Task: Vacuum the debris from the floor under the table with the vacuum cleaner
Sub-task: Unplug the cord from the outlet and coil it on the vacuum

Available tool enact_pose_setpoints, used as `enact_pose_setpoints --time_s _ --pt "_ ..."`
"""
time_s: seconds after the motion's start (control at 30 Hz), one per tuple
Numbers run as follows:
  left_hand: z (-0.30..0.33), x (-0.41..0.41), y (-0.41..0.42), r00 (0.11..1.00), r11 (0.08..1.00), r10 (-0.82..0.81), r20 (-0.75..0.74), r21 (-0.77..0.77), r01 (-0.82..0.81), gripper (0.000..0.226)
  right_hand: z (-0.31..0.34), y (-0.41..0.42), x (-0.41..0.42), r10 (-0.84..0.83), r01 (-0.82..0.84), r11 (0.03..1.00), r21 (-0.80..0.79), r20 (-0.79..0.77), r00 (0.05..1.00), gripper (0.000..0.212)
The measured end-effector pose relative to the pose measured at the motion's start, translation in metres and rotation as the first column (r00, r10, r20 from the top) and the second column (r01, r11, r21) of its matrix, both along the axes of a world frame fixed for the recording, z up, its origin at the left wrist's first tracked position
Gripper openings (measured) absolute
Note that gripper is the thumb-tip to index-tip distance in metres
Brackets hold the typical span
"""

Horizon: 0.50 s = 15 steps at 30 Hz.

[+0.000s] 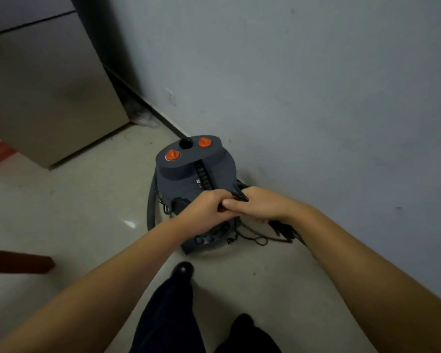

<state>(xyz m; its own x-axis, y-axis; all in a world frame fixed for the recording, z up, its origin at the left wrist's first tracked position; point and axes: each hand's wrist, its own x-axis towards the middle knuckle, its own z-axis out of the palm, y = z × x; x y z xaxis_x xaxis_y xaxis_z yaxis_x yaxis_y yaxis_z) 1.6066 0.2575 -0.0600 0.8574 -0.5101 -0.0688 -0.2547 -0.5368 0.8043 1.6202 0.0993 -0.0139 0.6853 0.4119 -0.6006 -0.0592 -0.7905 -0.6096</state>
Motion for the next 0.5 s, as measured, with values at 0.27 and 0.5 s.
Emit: enact_pose_setpoints --time_s 0.27,0.5 --pt "-0.026 -0.021 -0.040 0.976 0.971 0.218 -0.026 0.102 -0.214 0.021 0.027 -0.104 -0.005 -0.106 0.198 0.949 0.247 -0.342 0.934 0.033" --pt "-0.001 0.006 -0.058 0.950 0.971 0.127 -0.285 -0.160 -0.178 0.075 0.015 -0.116 0.026 0.077 0.376 0.741 0.557 -0.626 0.776 0.031"
